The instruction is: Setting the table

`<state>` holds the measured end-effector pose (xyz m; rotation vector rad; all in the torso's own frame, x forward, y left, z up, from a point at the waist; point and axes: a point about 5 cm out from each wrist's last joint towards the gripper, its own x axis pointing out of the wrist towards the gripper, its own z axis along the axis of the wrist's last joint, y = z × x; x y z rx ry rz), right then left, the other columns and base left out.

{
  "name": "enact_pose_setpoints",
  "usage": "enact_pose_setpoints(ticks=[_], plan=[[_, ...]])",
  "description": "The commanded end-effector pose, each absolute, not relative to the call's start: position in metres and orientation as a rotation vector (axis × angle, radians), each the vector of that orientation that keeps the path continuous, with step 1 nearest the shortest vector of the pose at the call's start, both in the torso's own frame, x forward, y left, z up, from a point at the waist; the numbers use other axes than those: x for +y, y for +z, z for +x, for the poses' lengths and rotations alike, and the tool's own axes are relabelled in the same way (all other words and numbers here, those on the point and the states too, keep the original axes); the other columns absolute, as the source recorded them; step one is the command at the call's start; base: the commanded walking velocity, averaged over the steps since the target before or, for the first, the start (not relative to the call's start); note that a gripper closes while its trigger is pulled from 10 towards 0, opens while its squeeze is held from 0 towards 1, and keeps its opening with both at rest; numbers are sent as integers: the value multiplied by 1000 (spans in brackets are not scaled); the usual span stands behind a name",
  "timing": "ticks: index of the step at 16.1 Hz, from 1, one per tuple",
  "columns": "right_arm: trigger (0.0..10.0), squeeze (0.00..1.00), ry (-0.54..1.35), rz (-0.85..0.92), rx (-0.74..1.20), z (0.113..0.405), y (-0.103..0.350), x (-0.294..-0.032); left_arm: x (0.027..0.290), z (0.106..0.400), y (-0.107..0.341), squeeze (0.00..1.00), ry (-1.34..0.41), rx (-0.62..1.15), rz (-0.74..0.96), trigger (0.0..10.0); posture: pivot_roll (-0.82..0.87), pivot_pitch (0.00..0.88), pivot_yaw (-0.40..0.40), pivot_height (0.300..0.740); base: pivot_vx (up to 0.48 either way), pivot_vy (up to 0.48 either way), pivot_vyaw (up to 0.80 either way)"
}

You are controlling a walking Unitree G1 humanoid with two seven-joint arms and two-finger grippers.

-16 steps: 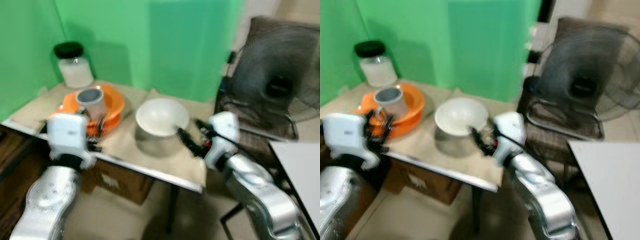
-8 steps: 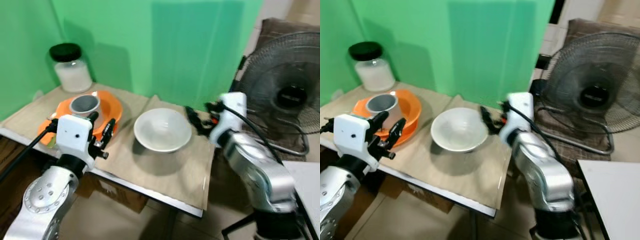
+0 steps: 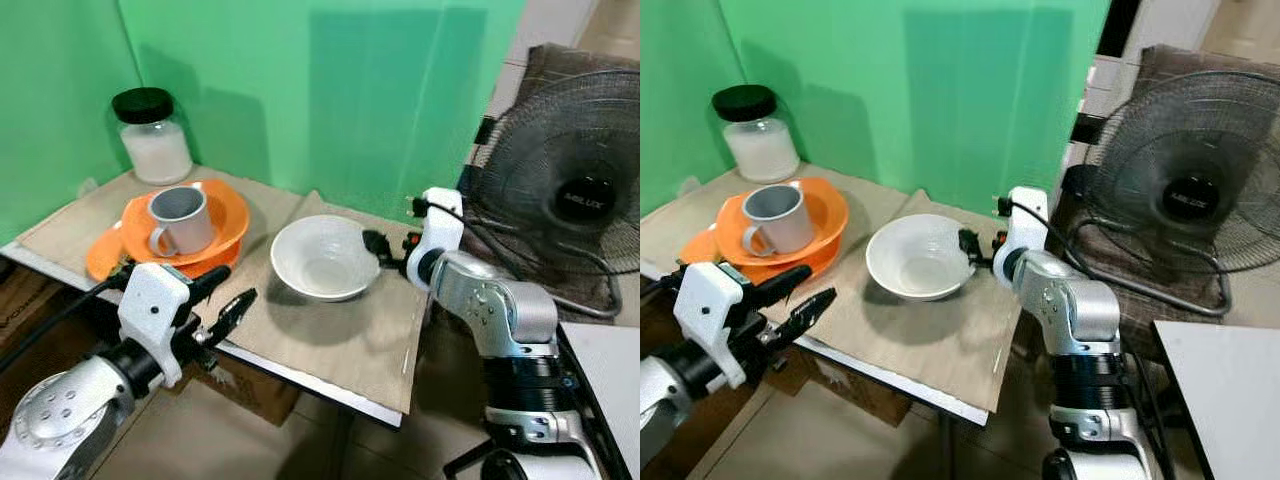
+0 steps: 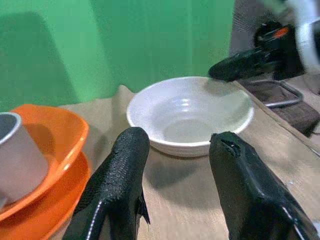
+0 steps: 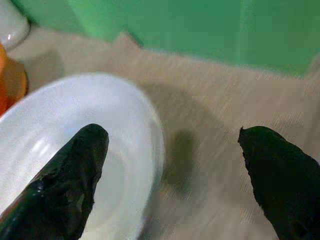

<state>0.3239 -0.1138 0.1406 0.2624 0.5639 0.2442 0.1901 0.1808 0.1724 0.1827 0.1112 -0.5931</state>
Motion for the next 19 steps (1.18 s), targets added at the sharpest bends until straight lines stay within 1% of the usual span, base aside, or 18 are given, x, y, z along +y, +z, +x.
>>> enact_pose_setpoints(ticks=[1,2,3,4,5,6,7,8,11,13,15,19], plan=[[10000,0,247,311,623,324,138,-113,183,188,175,0,-604,111,198,10000,-2,0,-20,740,0,0,0],[4353,0,256,342,656,322,137,-112,185,188,175,0,-603,112,201,10000,-3,2,-21,740,0,0,0],[2392,0,261,353,700,320,136,-111,186,188,175,0,-607,113,198,10000,-4,7,-21,740,0,0,0],[2471,0,263,355,716,320,135,-110,186,188,175,0,-607,113,197,10000,-4,7,-21,740,0,0,0],[3490,0,265,357,755,318,134,-110,186,188,176,0,-611,113,199,10000,-4,11,-20,740,0,0,0],[3412,0,266,363,774,318,134,-110,186,187,176,0,-615,115,199,10000,-6,12,-18,740,0,0,0],[3176,0,265,367,777,318,135,-110,186,187,176,0,-617,115,199,10000,-8,14,-16,740,0,0,0],[1843,0,264,381,783,319,136,-111,186,187,175,0,-621,118,198,10000,-8,14,-16,740,0,0,0],[1020,0,278,413,822,317,138,-111,185,188,174,0,-638,122,195,10000,-15,15,-12,740,0,0,0],[0,0,281,426,827,317,139,-110,183,187,172,0,-660,132,186,10000,-15,16,-12,740,0,0,0],[0,0,287,437,835,316,138,-108,181,184,171,0,-681,143,174,10000,-14,15,-13,740,0,0,0],[0,0,291,450,841,316,138,-106,174,176,169,0,-778,189,105,10000,-13,13,-14,740,0,0,0]])
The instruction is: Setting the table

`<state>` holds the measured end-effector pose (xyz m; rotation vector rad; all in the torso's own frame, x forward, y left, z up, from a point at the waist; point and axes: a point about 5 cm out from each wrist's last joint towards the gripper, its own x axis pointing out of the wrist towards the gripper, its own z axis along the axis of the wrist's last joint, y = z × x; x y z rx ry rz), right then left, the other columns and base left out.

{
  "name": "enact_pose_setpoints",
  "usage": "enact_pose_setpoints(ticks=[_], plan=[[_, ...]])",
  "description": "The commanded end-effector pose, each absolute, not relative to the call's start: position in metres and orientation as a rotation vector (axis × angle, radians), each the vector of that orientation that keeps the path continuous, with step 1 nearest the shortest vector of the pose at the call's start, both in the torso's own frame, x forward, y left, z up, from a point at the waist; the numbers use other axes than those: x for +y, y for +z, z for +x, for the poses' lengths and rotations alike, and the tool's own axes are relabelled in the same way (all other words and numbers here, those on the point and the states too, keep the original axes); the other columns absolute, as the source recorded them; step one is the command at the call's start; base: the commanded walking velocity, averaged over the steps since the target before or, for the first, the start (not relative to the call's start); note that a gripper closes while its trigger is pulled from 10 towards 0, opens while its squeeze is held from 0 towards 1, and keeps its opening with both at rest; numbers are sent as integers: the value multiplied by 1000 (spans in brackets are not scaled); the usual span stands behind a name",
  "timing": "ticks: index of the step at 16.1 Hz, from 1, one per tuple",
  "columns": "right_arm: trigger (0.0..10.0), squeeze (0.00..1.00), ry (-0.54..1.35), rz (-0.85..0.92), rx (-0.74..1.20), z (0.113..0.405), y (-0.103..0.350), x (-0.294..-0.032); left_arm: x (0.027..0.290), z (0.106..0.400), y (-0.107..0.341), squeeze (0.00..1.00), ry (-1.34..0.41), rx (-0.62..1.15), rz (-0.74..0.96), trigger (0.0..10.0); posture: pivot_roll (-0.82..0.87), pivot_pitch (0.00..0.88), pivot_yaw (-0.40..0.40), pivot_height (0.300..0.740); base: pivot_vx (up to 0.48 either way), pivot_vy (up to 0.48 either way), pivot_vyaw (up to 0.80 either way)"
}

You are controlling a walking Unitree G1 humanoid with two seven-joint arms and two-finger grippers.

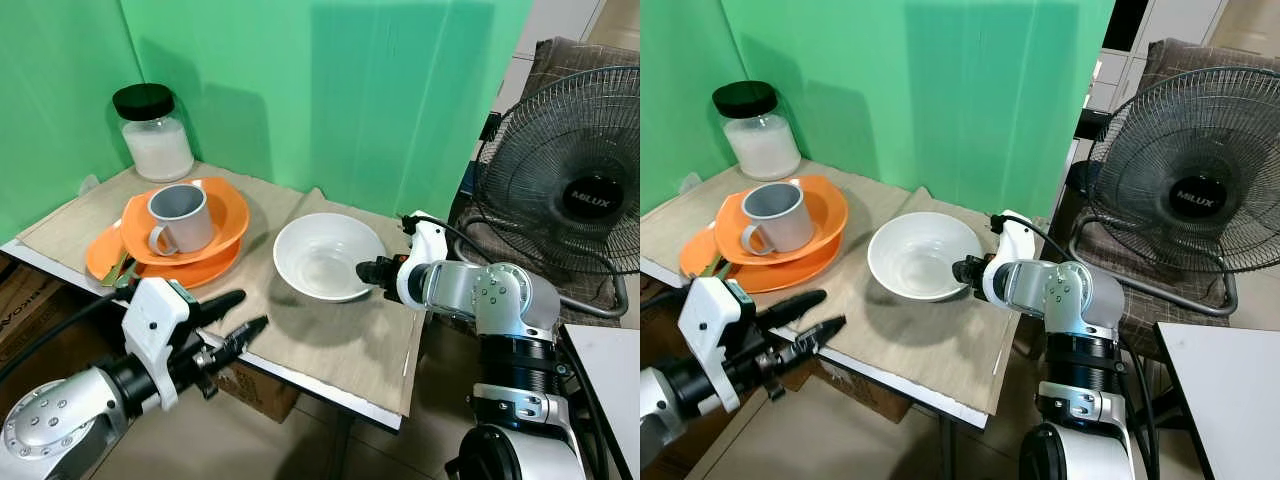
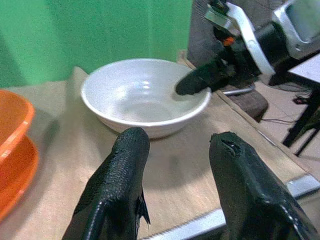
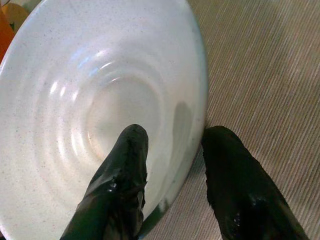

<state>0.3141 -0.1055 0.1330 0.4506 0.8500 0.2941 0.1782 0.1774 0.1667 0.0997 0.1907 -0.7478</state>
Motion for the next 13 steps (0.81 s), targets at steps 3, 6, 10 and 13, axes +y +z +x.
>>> enact_pose_setpoints(ticks=[3,6,10,13], plan=[[0,0,289,460,835,317,138,-106,174,174,170,0,-772,191,123,10000,-13,13,-15,740,0,0,0],[0,0,292,480,828,318,140,-106,176,176,171,0,-766,187,130,10000,-12,10,-14,740,0,0,0],[0,0,310,515,781,317,151,-110,177,181,174,0,-753,169,140,10000,-25,10,-6,740,0,0,0],[0,0,349,508,588,315,175,-118,173,185,181,0,-741,113,120,10000,-29,13,-5,740,0,0,0]])
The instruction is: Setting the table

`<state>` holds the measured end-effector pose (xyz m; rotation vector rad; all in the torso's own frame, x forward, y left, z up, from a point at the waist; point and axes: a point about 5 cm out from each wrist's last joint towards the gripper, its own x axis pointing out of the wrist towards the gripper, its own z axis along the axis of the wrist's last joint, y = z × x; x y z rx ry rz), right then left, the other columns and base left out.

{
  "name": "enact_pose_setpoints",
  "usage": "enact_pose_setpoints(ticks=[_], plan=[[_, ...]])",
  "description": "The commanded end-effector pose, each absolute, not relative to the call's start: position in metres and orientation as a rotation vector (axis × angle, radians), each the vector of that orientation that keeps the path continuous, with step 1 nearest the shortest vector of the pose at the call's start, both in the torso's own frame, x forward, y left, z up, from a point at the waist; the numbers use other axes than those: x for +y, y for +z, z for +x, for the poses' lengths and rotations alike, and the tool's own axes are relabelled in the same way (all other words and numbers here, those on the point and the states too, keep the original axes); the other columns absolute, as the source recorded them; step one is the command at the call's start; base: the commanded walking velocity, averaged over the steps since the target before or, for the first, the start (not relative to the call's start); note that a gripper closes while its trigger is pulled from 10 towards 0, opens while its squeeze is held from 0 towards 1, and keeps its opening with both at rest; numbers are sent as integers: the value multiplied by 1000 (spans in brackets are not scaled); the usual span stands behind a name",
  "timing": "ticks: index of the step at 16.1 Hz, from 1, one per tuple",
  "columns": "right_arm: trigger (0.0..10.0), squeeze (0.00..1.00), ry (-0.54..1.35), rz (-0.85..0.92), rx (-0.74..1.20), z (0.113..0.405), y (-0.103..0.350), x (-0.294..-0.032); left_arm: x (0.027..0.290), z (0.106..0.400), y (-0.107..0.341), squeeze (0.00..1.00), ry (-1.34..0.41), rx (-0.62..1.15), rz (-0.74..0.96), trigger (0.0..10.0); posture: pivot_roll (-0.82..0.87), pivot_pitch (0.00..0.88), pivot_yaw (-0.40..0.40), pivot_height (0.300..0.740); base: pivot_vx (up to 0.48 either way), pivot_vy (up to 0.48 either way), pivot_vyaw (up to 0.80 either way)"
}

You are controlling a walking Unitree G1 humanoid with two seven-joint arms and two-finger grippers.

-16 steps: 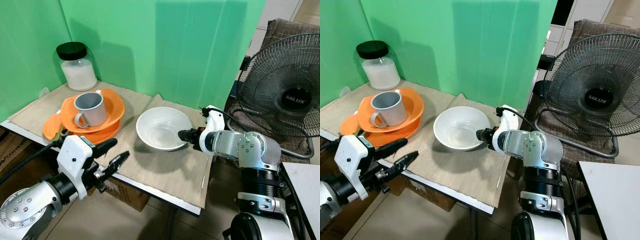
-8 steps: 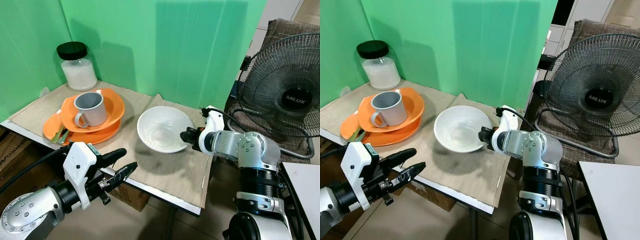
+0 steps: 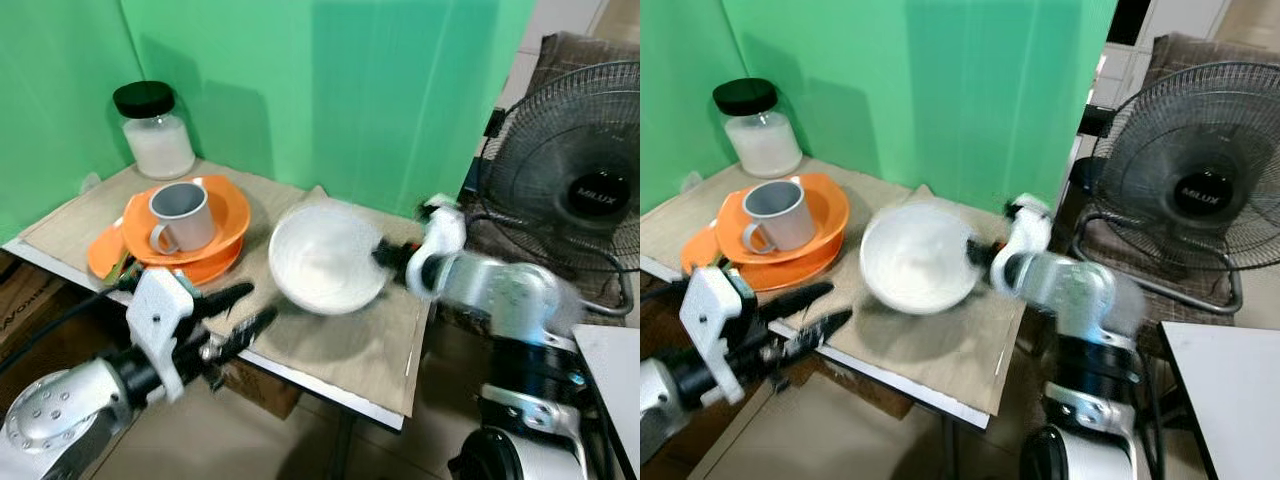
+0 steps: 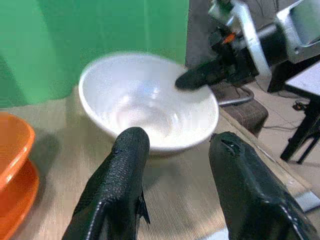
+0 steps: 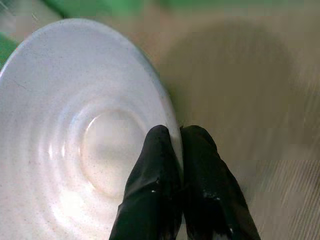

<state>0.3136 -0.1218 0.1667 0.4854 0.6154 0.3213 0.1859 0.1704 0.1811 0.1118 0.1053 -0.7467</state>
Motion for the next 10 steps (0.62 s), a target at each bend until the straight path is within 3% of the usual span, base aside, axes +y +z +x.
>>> enact_pose_setpoints(ticks=[1,4,5,6,8,10], plan=[[0,0,370,467,489,313,186,-123,171,188,184,0,-726,85,119,10000,-34,15,-3,740,0,0,0],[0,0,350,345,213,296,217,-143,159,198,190,0,-654,2,96,10000,-45,17,4,740,0,0,0],[2824,0,332,328,144,285,226,-147,155,203,191,0,-601,-26,102,10000,-53,18,9,740,0,0,0],[10000,0,315,287,45,274,233,-150,153,207,193,0,-560,-52,102,10000,-60,18,13,740,0,0,0],[10000,0,288,234,-33,260,232,-152,150,210,193,0,-517,-74,132,10000,-66,18,17,740,0,0,0],[10000,0,239,63,-148,241,226,-149,150,217,191,0,-375,-89,136,10000,-70,23,18,740,0,0,-303]])
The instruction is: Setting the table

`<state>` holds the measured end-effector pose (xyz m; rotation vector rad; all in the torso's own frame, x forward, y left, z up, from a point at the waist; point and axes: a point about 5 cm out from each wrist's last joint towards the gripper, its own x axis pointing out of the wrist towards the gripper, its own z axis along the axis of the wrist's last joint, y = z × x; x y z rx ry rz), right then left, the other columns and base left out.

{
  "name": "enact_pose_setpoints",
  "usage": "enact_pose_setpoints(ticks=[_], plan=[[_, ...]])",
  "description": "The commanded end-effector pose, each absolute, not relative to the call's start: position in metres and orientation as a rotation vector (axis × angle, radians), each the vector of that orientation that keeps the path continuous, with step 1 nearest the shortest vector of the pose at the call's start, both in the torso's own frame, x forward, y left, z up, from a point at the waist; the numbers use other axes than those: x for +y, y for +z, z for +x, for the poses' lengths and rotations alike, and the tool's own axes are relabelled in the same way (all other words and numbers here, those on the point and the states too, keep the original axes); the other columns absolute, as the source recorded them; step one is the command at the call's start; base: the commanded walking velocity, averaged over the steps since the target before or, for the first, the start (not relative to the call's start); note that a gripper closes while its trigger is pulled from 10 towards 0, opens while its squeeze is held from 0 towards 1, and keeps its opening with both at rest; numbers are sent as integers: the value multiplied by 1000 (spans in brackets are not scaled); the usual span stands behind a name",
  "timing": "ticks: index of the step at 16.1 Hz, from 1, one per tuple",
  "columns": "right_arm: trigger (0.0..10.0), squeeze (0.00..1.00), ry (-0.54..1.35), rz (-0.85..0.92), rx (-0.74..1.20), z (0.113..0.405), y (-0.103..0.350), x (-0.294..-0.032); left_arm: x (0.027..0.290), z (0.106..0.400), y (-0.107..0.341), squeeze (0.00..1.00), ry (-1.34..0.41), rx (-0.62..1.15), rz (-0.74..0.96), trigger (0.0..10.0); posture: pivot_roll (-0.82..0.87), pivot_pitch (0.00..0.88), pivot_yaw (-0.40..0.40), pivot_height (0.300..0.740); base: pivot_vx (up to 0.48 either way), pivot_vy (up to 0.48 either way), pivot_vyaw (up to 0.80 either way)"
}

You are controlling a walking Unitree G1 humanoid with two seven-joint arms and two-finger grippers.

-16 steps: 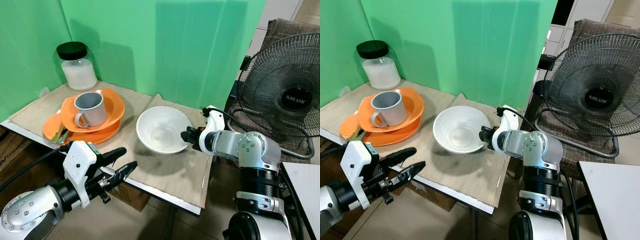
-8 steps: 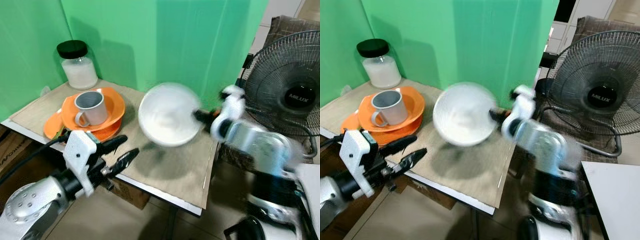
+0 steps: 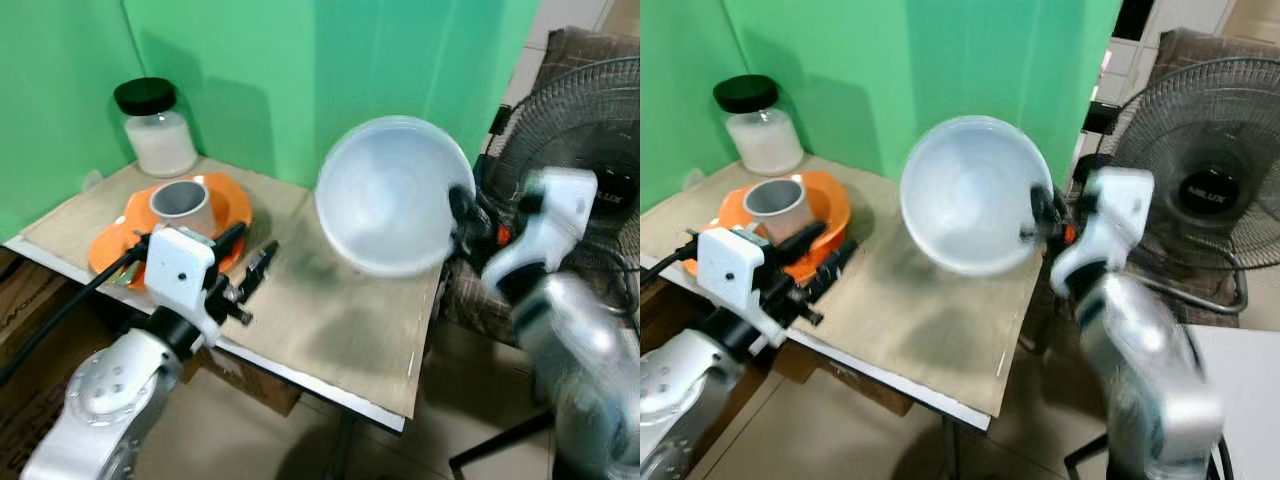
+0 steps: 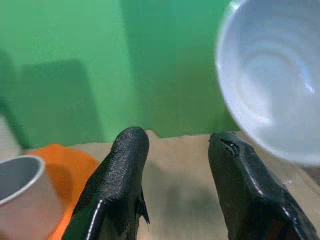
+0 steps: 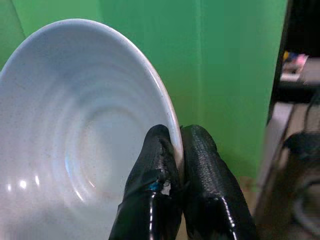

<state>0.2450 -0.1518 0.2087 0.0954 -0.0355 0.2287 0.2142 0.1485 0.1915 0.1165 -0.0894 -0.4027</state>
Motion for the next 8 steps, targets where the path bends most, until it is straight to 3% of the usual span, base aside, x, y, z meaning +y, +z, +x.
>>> enact_pose_setpoints(ticks=[1,8], plan=[[10000,0,236,42,-160,240,226,-149,150,218,191,0,-361,-92,144,10000,-70,23,18,740,0,0,-800],[10000,0,189,28,-151,231,211,-143,145,221,184,0,-247,-105,195,10000,-63,15,2,740,0,0,-800]])
